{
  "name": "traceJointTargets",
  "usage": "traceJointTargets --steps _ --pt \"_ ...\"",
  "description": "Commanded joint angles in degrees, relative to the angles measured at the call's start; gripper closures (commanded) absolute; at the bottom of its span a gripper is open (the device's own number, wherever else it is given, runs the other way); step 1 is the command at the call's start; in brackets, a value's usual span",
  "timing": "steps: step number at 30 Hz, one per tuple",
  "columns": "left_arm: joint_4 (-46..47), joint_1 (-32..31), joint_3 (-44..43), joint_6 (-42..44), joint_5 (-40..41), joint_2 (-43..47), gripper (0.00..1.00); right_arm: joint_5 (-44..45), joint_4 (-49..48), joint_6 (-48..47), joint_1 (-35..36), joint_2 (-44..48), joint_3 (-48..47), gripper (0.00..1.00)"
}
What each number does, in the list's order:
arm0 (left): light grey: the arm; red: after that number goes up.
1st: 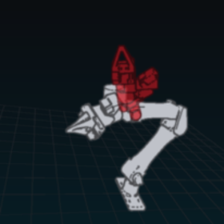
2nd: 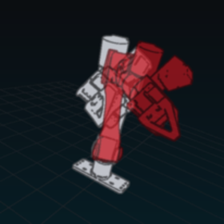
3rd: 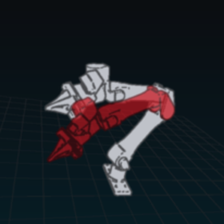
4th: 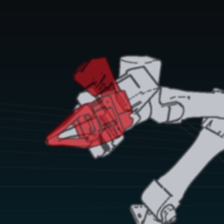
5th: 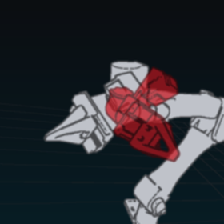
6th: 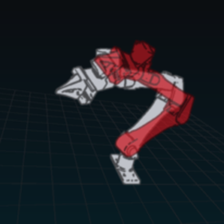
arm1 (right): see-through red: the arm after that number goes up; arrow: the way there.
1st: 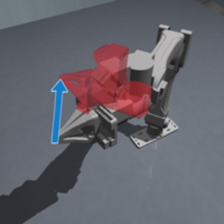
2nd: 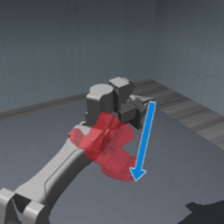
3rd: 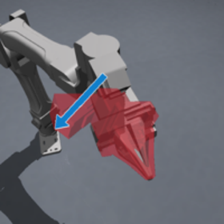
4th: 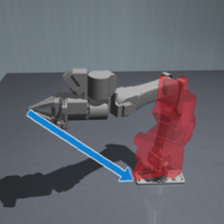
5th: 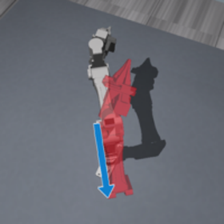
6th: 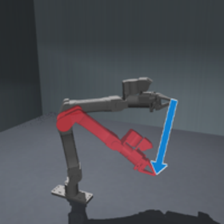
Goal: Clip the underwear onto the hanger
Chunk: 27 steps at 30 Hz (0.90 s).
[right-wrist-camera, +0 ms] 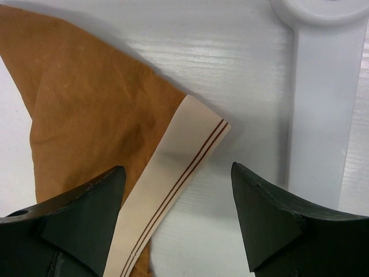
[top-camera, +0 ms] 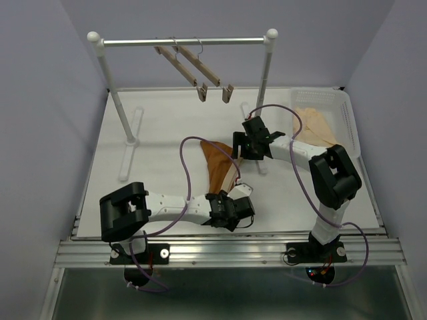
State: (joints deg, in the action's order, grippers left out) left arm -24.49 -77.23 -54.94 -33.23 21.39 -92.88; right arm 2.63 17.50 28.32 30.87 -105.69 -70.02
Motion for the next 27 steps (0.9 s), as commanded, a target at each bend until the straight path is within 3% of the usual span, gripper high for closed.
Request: traceJointTargets --steps 1,5,10,12,13,14,27 --pt "-1.17 0.94 1.06 1.15 1.99 -0.8 0.35 -0.26 -1.76 0.07 0.5 -0.31 -2.4 0.21" --pt "-0.91 0.94 2.28 1.42 0.41 -1.08 0.39 0.35 -1.85 0.07 0.5 -0.48 -2.84 0.21" --pt "0.06 1.03 4.05 1.59 -1.52 -1.6 0.54 -1.22 -1.85 0.34 0.5 -1.45 -3.63 0.21" --pt "0.06 1.12 4.22 1.33 -1.87 -2.48 0.7 -1.31 -1.85 0.34 0.5 -1.62 -3.81 0.21" --pt "-0.03 1.12 4.14 1.16 -1.88 -2.65 0.9 -1.4 -1.94 0.42 0.5 -1.54 -3.81 0.21" --pt "-0.12 1.12 4.05 1.15 -1.88 -2.92 0.98 -1.49 -1.94 0.42 0.5 -1.54 -3.9 0.21" --pt "-0.47 2.0 0.1 0.8 -2.05 1.82 1.0 0.26 -0.8 1.83 0.5 -0.14 -2.15 0.24"
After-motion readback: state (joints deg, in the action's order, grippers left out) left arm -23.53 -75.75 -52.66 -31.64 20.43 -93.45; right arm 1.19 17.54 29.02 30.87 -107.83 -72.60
